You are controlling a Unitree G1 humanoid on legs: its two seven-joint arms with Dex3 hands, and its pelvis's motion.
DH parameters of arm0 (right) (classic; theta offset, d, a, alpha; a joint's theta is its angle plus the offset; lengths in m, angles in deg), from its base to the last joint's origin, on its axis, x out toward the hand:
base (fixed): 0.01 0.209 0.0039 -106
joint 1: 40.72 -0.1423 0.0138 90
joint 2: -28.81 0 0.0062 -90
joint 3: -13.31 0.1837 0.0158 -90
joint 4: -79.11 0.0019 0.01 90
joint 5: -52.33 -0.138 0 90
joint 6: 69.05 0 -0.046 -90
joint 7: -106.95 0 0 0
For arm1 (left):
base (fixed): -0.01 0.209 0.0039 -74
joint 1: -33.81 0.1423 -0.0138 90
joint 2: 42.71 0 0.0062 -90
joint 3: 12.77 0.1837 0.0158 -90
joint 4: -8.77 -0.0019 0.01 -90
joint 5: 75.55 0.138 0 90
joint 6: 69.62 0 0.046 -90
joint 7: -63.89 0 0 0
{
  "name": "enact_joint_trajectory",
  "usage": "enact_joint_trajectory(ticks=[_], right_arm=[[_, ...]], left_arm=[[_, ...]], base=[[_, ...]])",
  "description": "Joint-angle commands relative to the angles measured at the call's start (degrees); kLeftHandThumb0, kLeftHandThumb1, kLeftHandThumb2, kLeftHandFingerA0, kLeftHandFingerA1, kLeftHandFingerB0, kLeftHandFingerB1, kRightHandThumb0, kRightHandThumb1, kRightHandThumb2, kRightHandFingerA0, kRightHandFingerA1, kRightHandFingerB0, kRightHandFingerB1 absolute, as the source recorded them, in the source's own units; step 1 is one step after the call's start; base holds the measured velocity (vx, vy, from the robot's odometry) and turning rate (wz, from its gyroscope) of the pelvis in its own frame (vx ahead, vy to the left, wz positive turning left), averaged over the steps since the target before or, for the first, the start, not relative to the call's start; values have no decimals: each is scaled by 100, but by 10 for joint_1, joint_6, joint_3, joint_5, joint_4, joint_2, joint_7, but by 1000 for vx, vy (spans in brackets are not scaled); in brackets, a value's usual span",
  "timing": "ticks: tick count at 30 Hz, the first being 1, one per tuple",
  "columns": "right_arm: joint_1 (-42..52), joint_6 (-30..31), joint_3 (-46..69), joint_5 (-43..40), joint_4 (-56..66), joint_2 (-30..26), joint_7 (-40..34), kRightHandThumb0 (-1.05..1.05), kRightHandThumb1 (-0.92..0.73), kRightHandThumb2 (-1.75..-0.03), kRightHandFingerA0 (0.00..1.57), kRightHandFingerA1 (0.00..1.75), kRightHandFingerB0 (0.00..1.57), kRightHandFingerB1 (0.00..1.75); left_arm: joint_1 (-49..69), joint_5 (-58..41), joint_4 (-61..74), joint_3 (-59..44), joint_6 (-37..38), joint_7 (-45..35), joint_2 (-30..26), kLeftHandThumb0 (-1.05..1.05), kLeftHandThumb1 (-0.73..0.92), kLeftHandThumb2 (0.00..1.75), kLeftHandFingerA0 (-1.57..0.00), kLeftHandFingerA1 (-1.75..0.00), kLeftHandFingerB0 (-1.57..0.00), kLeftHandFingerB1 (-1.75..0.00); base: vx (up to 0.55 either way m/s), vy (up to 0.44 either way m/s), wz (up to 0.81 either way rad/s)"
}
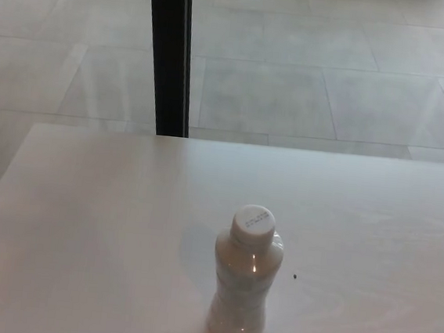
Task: The robot uses its left hand to to lift the bottle kept on the middle of the desk and tilts it towards its right hand. It then uses its right hand to rotate its cap to open it and places the bottle and cap back on the desk
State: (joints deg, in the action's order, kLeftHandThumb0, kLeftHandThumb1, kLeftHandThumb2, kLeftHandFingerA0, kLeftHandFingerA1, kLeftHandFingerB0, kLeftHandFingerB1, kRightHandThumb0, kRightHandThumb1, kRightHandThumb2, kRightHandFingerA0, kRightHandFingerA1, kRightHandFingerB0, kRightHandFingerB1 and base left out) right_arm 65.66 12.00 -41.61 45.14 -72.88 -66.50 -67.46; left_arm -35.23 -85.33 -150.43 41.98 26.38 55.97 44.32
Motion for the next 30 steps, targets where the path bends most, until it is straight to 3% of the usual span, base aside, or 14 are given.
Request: enact_joint_trajectory(ticks=[1, 4, 6, 7, 8, 19, 20, 21, 22, 25, 26, 28, 29, 30], right_arm=[[-25, -5, 103, -128, -14, -49, 68, -80, -56, -95, 4, 51, 1, 28], [-57, -6, 132, -147, -11, -80, 93, -105, -73, -104, 0, 21, 0, 19], [-63, -7, 135, -143, -7, -87, 99, -105, -73, -104, 0, 21, 0, 19], [-65, -5, 139, -147, 6, -92, 112, -105, -72, -106, 0, 26, 0, 24], [-85, 5, 146, -159, 29, -113, 139, -105, -68, -109, 0, 25, 0, 27], [-142, 61, 153, -233, 326, -116, 183, -99, -71, -113, 0, 30, 0, 32], [-146, 71, 144, -237, 379, -111, 176, -102, -72, -112, 0, 29, 0, 32], [-159, 73, 128, -240, 417, -107, 177, -99, -69, -112, 0, 27, 0, 34], [-165, 81, 117, -243, 449, -104, 175, -105, -71, -110, 0, 23, 0, 32], [-166, 92, 116, -245, 465, -102, 173, -105, -71, -110, 0, 23, 0, 32], [-168, 80, 75, -221, 533, -94, 167, -105, -67, -112, 0, 19, 1, 28], [-164, 60, 59, -203, 552, -90, 172, -98, -82, -72, 0, 16, 0, 28], [-166, 50, 38, -188, 570, -85, 175, -104, -71, -113, 5, 11, 0, 24], [-166, 47, 29, -182, 579, -82, 175, -104, -71, -113, 5, 11, 0, 24]], left_arm=[[-20, -129, -5, -109, 38, -64, -18, -66, 48, 54, -49, -84, -46, -60], [-43, -149, 6, -137, 46, -113, -28, -71, 41, 87, 0, -58, -6, -54], [-47, -153, 16, -146, 50, -132, -27, -71, 41, 87, 0, -58, -6, -54], [-54, -151, 19, -148, 50, -132, -33, -80, 54, 57, 0, -56, -4, -43], [-76, -146, 37, -143, 52, -148, -52, -83, 48, 90, 0, -35, -7, -26], [-160, -147, 203, -118, 55, -208, -116, -87, 52, 94, -2, -37, -5, -34], [-167, -150, 245, -111, 46, -215, -120, -94, 56, 58, 0, -44, -4, -41], [-184, -159, 286, -105, 39, -227, -125, -40, 8, 82, -5, -57, 0, -51], [-195, -161, 316, -98, 29, -226, -127, -90, 48, 89, -3, -56, -10, -50], [-197, -161, 335, -97, 19, -223, -123, -90, 48, 89, -3, -56, -10, -50], [-207, -170, 438, -67, -15, -223, -116, -94, 56, 58, -6, -56, -16, -41], [-213, -170, 471, -55, -33, -211, -111, -98, 55, 58, -7, -52, -16, -38], [-226, -172, 499, -40, -41, -209, -106, -94, 53, 58, -9, -47, -16, -35], [-231, -173, 513, -33, -46, -208, -103, -94, 53, 58, -9, -47, -16, -35]], base=[[0, 0, 0], [0, 0, 0], [0, 0, 0], [0, 0, 0], [0, 0, 0], [0, 0, 0], [0, 0, 0], [0, 0, 0], [0, 0, 0], [0, 0, 0], [0, 0, 0], [0, 0, 0], [0, 0, 0], [0, 0, 0]])
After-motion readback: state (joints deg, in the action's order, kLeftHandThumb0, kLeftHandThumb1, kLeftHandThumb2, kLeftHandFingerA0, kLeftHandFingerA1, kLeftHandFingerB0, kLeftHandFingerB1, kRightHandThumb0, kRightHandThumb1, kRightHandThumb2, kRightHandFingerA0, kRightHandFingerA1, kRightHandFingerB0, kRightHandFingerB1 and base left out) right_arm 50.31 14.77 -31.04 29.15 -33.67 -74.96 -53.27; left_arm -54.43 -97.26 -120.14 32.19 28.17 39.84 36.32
